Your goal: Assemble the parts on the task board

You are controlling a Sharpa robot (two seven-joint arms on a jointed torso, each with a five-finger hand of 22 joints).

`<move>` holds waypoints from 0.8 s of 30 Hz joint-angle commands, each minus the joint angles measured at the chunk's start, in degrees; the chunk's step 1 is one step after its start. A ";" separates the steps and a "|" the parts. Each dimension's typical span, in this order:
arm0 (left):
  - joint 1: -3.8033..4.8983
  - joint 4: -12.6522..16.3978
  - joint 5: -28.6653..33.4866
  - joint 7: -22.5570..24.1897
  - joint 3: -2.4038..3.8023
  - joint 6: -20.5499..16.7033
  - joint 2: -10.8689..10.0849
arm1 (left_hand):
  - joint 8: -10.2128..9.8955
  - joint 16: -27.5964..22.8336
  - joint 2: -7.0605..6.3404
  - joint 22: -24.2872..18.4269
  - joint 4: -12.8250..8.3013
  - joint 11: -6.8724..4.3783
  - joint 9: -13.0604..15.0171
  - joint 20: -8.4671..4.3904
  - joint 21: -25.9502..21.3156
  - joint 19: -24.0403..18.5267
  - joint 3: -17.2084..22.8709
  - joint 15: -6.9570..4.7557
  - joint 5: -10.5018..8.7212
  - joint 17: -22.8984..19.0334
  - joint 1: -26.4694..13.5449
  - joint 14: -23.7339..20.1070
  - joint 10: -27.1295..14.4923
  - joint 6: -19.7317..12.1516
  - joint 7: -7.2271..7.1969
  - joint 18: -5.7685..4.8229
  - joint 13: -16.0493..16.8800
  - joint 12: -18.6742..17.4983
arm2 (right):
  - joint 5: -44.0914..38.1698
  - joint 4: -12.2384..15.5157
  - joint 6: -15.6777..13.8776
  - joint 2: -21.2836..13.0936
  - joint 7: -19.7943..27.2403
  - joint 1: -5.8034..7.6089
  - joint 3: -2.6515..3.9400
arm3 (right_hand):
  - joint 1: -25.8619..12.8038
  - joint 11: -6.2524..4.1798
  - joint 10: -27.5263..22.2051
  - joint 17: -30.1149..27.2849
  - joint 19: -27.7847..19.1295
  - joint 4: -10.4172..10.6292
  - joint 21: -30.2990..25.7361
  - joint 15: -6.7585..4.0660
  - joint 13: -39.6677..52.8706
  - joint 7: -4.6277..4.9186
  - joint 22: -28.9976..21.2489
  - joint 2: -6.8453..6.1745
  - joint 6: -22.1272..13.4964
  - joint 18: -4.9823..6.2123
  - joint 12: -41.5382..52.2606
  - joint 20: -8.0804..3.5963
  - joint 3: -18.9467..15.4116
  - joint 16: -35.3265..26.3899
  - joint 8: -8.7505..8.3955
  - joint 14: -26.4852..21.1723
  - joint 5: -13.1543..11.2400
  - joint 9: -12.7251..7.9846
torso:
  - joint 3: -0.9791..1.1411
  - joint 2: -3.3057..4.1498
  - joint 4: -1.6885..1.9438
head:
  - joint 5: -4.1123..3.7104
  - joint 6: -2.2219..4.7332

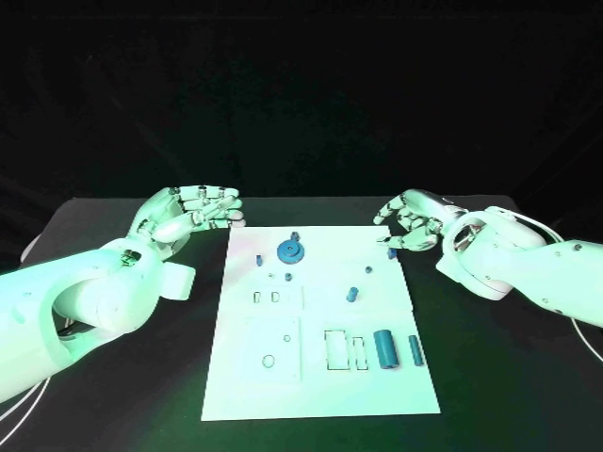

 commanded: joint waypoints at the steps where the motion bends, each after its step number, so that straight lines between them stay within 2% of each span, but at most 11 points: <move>1: 0.04 -0.19 0.19 0.43 0.04 1.09 0.31 | -0.18 -0.35 -0.10 -0.05 0.03 0.06 -0.07 -0.03 -0.07 -0.40 0.30 0.12 0.18 0.09 -0.49 -0.44 0.23 -0.03 0.46 0.20 -0.01 -0.27 | 3.93 -1.02 4.50 -1.13 5.68 -0.36 -0.02 | 0.93 -0.26 4.60 15.07 6.00 -0.44 0.25 -0.47 13.77 -0.29 15.08 -0.17 0.25 -0.39 -0.49 -0.32 -0.06 0.19 -0.38 5.97 -0.37 -0.06 | 0.14 0.06 -0.25 | -0.40 -0.15; 3: 0.03 -0.37 0.19 0.44 0.03 1.13 0.43 | -0.18 -0.35 -0.10 -0.05 0.03 0.06 -0.07 -0.03 -0.07 -0.40 0.30 0.12 0.18 0.09 -0.49 -0.44 0.23 -0.03 0.46 0.20 -0.01 -0.27 | 3.81 -1.82 4.83 -1.79 6.24 -0.81 -0.03 | 1.08 -0.28 4.48 15.07 6.00 -0.50 0.25 -0.48 13.66 -0.30 15.08 -0.32 0.16 -0.39 -0.63 -0.33 -0.10 0.19 -0.45 5.97 -0.40 -0.08 | 0.19 0.09 -0.28 | -0.52 -0.19; 9: 0.01 -0.76 0.19 0.47 0.03 1.25 0.70 | -0.18 -0.35 -0.10 -0.05 0.03 0.06 -0.07 -0.03 -0.07 -0.40 0.30 0.12 0.18 0.09 -0.49 -0.44 0.23 -0.03 0.46 0.20 -0.01 -0.27 | 2.86 -4.12 4.86 -2.16 7.06 -2.10 -0.04 | 1.44 -0.29 4.06 15.07 6.00 -0.53 0.25 -0.43 13.29 -0.27 15.08 -0.62 -0.36 -0.39 -1.12 -0.33 -0.19 0.19 -0.80 5.97 -0.46 -0.22 | 0.18 0.05 -0.06 | -0.80 -0.31; 11: 0.01 -0.84 0.19 0.47 0.03 1.28 0.75 | -0.18 -0.38 -0.13 -0.06 -0.08 0.04 -0.07 -0.03 -0.07 -0.42 0.37 0.12 0.18 0.15 -0.47 -0.45 0.25 -0.02 0.42 0.20 -0.01 -0.26 | 2.75 -4.73 4.84 -2.01 7.19 -2.33 -0.04 | 1.50 -0.27 4.00 15.07 6.00 -0.52 0.25 -0.40 13.24 -0.25 15.08 -0.66 -0.52 -0.39 -1.19 -0.32 -0.20 0.19 -0.90 5.97 -0.46 -0.25 | 0.09 0.02 0.14 | -0.99 -0.40; 12: 0.01 -0.88 0.19 0.47 0.03 1.29 0.77 | -0.18 -0.38 -0.13 -0.06 -0.08 0.04 -0.07 -0.03 -0.07 -0.42 0.37 0.12 0.18 0.15 -0.47 -0.45 0.25 -0.02 0.42 0.20 -0.01 -0.26 | 2.71 -5.04 4.80 -1.90 7.23 -2.42 -0.04 | 1.50 -0.27 4.00 15.07 6.00 -0.52 0.25 -0.40 13.24 -0.25 15.08 -0.66 -0.52 -0.39 -1.19 -0.32 -0.20 0.19 -0.90 5.97 -0.46 -0.25 | 0.09 0.02 0.14 | -1.00 -0.40; 13: 0.01 -0.91 0.19 0.47 0.02 1.29 0.79 | -0.18 -0.38 -0.13 -0.06 -0.08 0.04 -0.07 -0.03 -0.07 -0.42 0.37 0.12 0.18 0.15 -0.47 -0.45 0.25 -0.02 0.42 0.20 -0.01 -0.26 | 2.68 -5.34 4.74 -1.77 7.26 -2.51 -0.04 | 1.51 -0.27 4.00 15.07 6.00 -0.52 0.25 -0.40 13.24 -0.25 15.08 -0.66 -0.52 -0.39 -1.19 -0.32 -0.20 0.19 -0.90 5.97 -0.46 -0.25 | 0.00 -0.01 0.15 | -1.02 -0.44; 24: 0.00 -1.01 0.19 0.47 0.02 1.33 0.78 | -0.18 -0.38 -0.13 -0.06 -0.08 0.04 -0.07 -0.03 -0.07 -0.42 0.37 0.12 0.18 0.15 -0.47 -0.45 0.25 -0.02 0.42 0.20 -0.01 -0.26 | 2.65 -7.56 3.81 -0.08 6.78 -3.35 -0.04 | 1.46 -0.16 4.18 15.07 6.00 -0.25 0.25 -0.31 13.40 -0.09 15.08 -0.45 -0.73 -0.39 -0.98 -0.27 -0.18 0.19 -1.07 5.97 -0.22 -0.31 | -0.04 0.00 0.15 | -0.91 -0.45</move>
